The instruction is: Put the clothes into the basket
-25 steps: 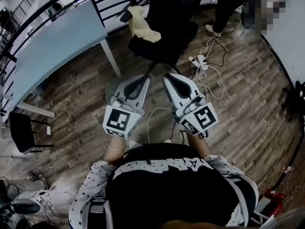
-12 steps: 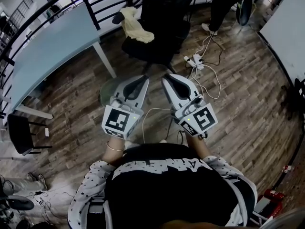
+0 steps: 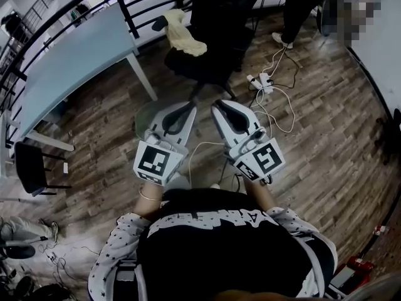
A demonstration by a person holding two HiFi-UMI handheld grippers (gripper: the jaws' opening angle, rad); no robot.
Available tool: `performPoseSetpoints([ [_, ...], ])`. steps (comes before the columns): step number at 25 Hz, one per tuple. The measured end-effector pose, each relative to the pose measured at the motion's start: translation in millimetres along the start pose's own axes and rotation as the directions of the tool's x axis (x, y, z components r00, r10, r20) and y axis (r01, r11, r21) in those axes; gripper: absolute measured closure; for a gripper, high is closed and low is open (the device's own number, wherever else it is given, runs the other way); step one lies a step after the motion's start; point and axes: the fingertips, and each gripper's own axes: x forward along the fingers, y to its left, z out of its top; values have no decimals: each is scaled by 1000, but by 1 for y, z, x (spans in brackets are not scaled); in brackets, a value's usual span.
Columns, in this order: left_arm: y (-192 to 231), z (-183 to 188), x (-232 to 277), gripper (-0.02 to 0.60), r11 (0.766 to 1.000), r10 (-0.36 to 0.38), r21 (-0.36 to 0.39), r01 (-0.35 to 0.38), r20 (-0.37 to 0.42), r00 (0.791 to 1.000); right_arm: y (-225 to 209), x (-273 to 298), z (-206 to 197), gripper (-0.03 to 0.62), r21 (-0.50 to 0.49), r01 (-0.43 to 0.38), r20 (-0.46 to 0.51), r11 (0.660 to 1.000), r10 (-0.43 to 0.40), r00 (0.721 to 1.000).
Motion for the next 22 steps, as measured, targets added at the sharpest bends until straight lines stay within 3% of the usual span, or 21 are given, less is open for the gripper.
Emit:
performPoseSetpoints([
  [14,7,9,45,560,998,-62,-5,62,45,997,-35,4,0,560,-32,45,-26,998,-46,999],
  [22,34,6,53,560,999,-41,-6,41,51,998,-45,31,-6,560,-54,26,-42,998,-29,999],
])
